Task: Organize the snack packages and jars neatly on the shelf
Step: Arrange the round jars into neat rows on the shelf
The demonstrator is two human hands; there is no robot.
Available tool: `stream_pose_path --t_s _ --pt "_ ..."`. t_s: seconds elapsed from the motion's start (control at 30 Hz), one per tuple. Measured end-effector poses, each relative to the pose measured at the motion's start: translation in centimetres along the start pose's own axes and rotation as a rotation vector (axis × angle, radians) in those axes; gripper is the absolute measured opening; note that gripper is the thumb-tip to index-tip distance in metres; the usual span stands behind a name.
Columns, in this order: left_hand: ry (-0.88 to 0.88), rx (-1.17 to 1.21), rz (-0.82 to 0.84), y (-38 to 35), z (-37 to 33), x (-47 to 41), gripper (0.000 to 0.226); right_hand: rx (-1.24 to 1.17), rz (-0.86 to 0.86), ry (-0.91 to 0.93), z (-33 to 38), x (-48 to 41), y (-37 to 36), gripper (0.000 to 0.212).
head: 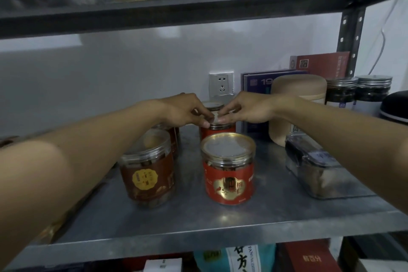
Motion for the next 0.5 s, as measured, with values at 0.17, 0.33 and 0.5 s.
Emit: stream_pose_path --t_s 0.17,0.33,0.5 --pt "-0.006 -0.055 -0.09 0.9 -1.7 2.3 0.047 -0.015 -0.21 0.013 1.9 3.3 1.4 0.059" --pt "-0.087 0.13 -0.352 1.6 -5.0 7.7 0.04 -0.196 -0.477 0.053 3.7 8.5 0.5 0.051" --pt "-0.088 0.456 -0.561 -2.9 -6.4 13.1 0.046 -0.51 -0.637 0.056 4.2 12.9 -3.3 0.051"
Point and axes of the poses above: each hand's wrist, its own x-axis away from the middle knuckle, its own y-axis out of the back of the hand, z = x × y, the point moved 5 cm from there along -x, towards the middle knuckle, and after that the axes turned 6 degrees about x, right-handed, at the moved point
